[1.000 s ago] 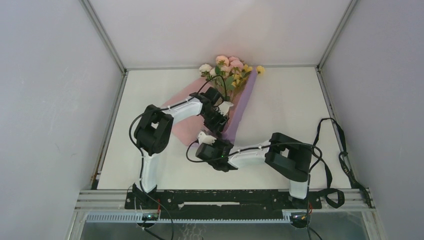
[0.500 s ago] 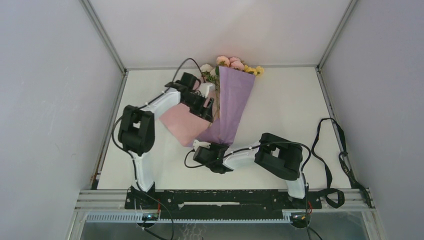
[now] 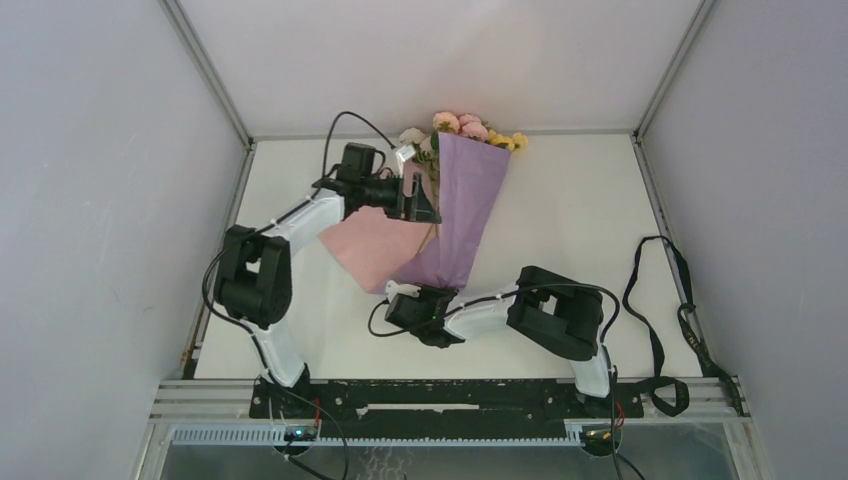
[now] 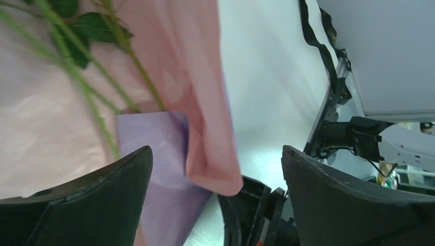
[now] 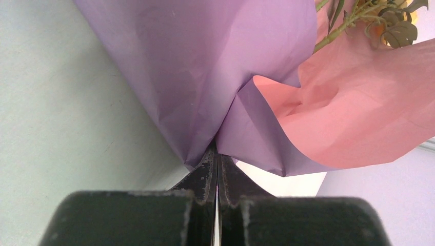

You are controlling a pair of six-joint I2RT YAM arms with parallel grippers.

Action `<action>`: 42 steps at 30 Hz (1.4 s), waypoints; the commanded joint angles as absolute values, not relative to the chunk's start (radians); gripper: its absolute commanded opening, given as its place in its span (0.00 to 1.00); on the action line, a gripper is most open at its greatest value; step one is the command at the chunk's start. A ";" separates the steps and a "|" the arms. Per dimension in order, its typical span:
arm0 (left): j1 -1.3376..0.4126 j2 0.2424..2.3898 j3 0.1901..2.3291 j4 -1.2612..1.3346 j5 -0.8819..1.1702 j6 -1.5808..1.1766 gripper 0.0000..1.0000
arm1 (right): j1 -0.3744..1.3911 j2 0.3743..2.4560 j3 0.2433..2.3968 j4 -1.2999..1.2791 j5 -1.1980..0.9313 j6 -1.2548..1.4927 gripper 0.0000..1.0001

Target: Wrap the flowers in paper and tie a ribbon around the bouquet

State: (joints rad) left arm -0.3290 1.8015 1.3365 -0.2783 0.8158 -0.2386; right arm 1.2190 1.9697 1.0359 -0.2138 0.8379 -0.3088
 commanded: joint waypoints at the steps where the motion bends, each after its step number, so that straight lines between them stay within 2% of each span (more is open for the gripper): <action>1: -0.396 1.862 1.382 -0.181 0.857 -0.303 1.00 | 1.229 2.003 1.046 -0.225 0.764 -0.296 0.00; 9: -0.455 1.923 1.486 -0.236 0.794 -0.249 0.99 | 1.232 2.001 1.047 -0.216 0.764 -0.313 0.00; 10: -0.457 1.933 1.496 -0.255 0.783 -0.242 0.89 | 1.232 2.000 1.047 -0.216 0.764 -0.315 0.00; 11: -0.456 1.947 1.504 -0.269 0.779 -0.241 0.74 | 1.231 2.000 1.047 -0.219 0.766 -0.316 0.00; 15: -0.456 1.977 1.515 -0.346 0.771 -0.205 0.02 | 1.230 2.002 1.046 -0.219 0.765 -0.317 0.00; 18: -0.440 1.971 1.513 -0.434 0.735 -0.147 0.00 | 1.231 1.997 1.046 -0.232 0.778 -0.315 0.00; 25: -0.361 2.039 1.511 -0.510 0.614 -0.087 0.00 | 1.231 1.942 1.047 -0.297 0.730 -0.303 0.27; 29: -0.348 2.096 1.513 -0.514 0.597 -0.080 0.00 | 1.231 1.888 1.047 -0.335 0.717 -0.310 0.38; 36: -0.346 2.121 1.485 -0.485 0.568 -0.082 0.00 | 1.283 1.694 0.983 -0.346 0.622 -0.368 0.47; 42: -0.346 2.115 1.443 -0.459 0.575 -0.092 0.00 | 1.308 1.476 0.956 -0.418 0.338 -0.320 0.48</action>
